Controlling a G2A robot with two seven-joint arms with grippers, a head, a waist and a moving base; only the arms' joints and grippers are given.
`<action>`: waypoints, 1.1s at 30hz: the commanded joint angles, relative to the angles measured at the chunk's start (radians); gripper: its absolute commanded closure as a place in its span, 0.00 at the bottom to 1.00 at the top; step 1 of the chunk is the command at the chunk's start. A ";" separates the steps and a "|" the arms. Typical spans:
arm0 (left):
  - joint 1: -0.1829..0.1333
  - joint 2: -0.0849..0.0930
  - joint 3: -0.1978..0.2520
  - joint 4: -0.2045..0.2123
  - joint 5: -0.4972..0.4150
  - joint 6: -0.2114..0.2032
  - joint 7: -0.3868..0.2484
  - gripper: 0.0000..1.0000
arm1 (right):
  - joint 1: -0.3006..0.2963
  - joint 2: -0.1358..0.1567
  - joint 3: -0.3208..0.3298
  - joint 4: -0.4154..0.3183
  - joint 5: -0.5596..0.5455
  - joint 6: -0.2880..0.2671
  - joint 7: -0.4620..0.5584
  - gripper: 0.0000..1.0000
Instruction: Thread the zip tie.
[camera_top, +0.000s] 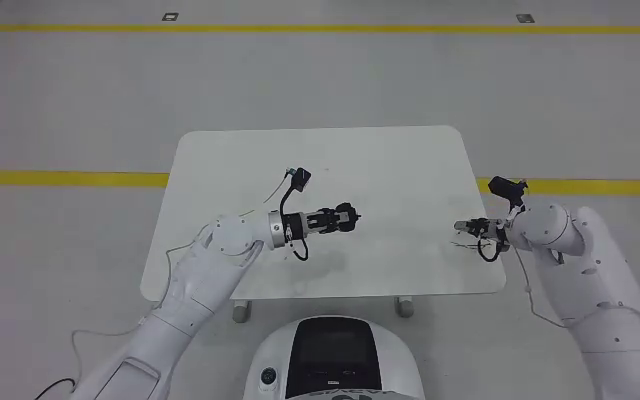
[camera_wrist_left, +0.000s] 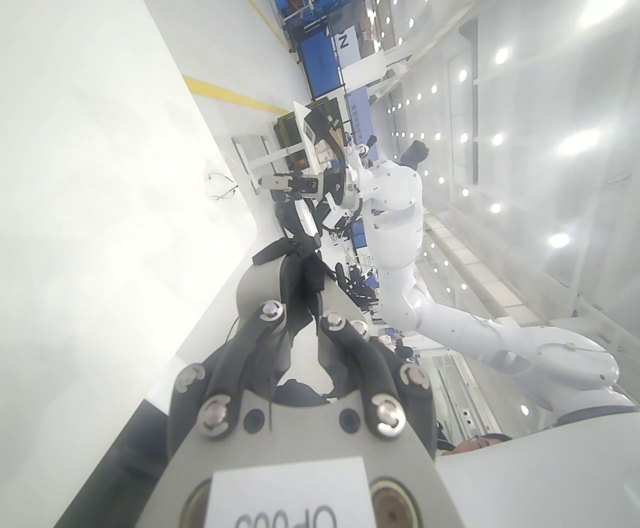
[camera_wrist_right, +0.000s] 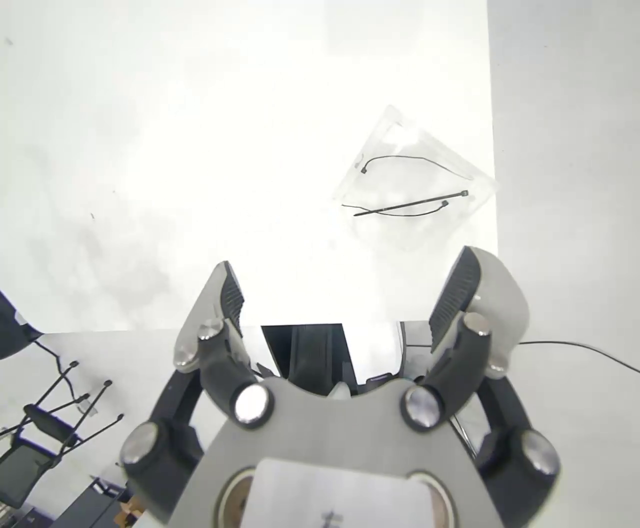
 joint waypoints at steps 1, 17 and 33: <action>0.000 0.000 0.000 0.000 0.000 0.000 0.000 1.00 | -0.007 -0.001 0.000 0.008 0.016 -0.038 -0.030 0.00; 0.000 0.000 0.000 0.000 0.000 0.000 0.000 1.00 | 0.015 0.034 -0.005 0.005 -0.129 -0.479 0.090 0.00; 0.000 0.000 0.000 0.000 0.000 0.000 0.000 1.00 | -0.005 0.042 -0.030 -0.012 -0.232 -0.606 0.016 0.00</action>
